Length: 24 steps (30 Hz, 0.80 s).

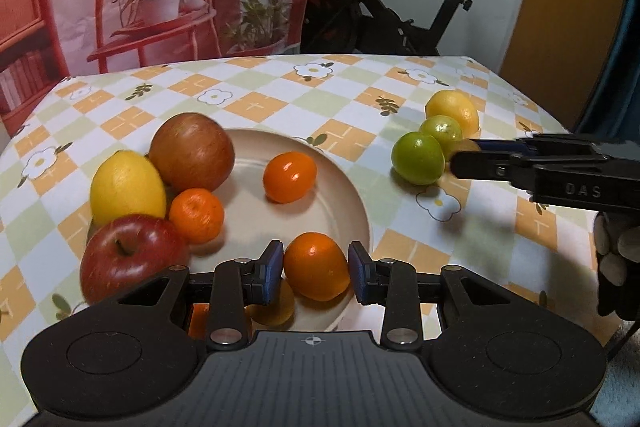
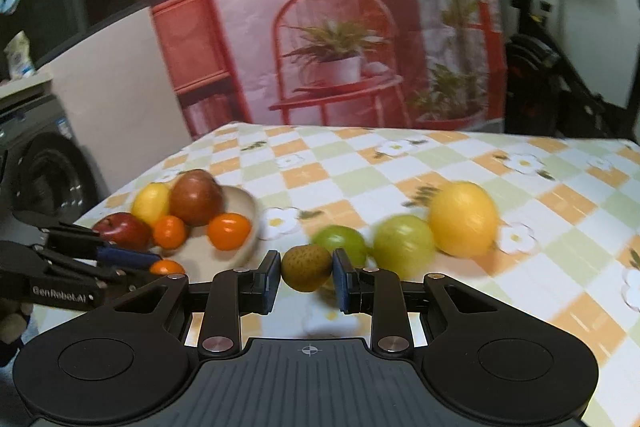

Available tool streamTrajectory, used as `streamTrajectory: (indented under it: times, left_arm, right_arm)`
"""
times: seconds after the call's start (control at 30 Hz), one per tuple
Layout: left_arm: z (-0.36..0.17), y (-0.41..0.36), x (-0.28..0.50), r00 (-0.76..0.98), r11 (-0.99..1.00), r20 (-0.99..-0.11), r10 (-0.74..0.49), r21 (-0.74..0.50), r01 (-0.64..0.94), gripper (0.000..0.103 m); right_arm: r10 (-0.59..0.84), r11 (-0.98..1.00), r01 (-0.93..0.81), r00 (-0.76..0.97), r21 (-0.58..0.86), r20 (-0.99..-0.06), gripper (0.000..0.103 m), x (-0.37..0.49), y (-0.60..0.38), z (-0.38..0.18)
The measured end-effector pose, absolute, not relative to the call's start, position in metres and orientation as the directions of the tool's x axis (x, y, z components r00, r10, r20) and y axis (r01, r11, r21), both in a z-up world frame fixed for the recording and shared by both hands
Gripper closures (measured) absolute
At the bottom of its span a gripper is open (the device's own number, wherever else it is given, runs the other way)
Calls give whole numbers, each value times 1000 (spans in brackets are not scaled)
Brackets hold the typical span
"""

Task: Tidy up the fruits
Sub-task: 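Carry the brown fruit with the right tool onto the plate, release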

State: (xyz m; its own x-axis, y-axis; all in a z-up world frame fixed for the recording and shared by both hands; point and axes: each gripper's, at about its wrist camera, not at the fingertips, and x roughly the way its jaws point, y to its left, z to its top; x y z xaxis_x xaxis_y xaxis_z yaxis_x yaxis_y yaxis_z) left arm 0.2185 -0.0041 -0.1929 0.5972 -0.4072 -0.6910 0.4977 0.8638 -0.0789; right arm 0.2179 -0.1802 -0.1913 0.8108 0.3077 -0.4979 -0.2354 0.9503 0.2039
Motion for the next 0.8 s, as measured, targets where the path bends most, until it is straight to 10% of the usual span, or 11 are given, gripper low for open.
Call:
streamTrajectory:
  times: [0.8]
  left_arm:
    - [-198,9,210,608,876,-686,-399,-92,473,67]
  right_arm:
    - [390,914,-379,727,143,-565,73,264,-107,-199]
